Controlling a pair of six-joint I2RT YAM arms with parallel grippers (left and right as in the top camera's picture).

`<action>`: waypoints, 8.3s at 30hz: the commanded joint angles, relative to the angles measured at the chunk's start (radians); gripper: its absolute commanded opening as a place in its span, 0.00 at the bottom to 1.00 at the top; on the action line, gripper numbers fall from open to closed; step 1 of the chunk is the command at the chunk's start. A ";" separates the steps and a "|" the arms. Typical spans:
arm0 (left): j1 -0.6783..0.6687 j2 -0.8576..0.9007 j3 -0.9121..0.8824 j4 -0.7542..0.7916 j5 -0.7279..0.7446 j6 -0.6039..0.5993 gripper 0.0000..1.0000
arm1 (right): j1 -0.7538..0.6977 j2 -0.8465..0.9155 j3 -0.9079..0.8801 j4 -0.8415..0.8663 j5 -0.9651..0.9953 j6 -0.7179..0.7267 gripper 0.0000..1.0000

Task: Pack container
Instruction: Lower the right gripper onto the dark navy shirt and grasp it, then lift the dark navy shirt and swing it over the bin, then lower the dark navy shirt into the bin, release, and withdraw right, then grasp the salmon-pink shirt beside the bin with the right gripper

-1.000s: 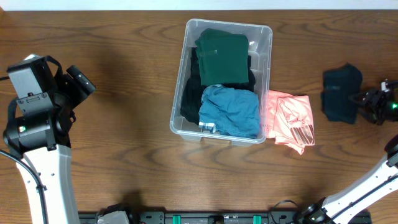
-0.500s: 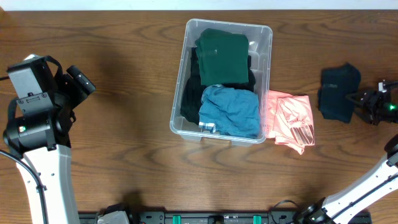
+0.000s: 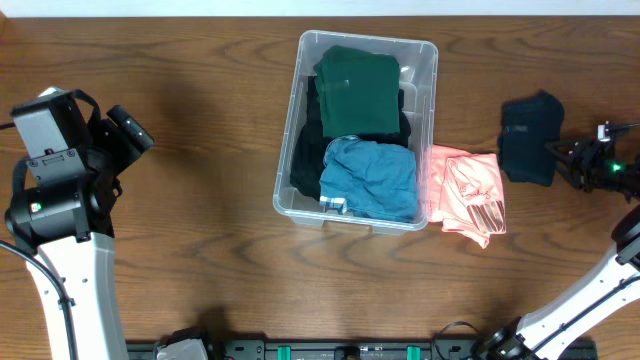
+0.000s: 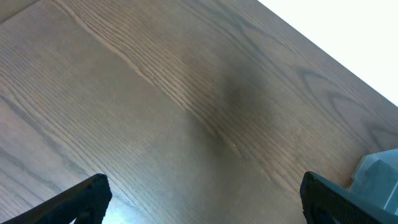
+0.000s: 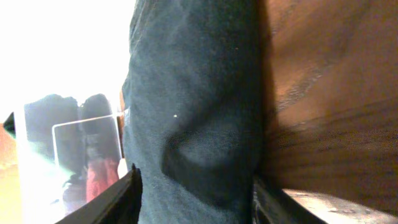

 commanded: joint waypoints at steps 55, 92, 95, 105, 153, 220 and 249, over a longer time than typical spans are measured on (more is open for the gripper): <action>0.003 -0.002 0.007 0.000 -0.012 0.013 0.98 | 0.138 -0.038 -0.129 0.143 0.025 0.131 0.01; 0.003 -0.002 0.007 0.000 -0.012 0.013 0.98 | 0.914 -0.724 -0.130 0.353 0.060 0.542 0.01; 0.003 -0.002 0.007 0.000 -0.012 0.013 0.98 | 0.983 -0.723 -0.130 0.294 0.149 0.583 0.01; 0.003 -0.002 0.007 -0.001 -0.012 0.013 0.98 | 1.046 -0.708 -0.134 0.181 0.135 0.500 0.01; 0.003 -0.002 0.007 -0.004 -0.012 0.013 0.98 | 0.940 -0.783 -0.362 0.591 0.038 0.483 0.34; 0.003 -0.002 0.007 -0.004 -0.012 0.013 0.98 | 0.351 -0.490 -0.359 -0.020 0.493 -0.106 0.97; 0.003 -0.002 0.007 -0.004 -0.012 0.013 0.98 | 0.393 -0.205 -0.359 -0.163 0.387 -0.218 0.22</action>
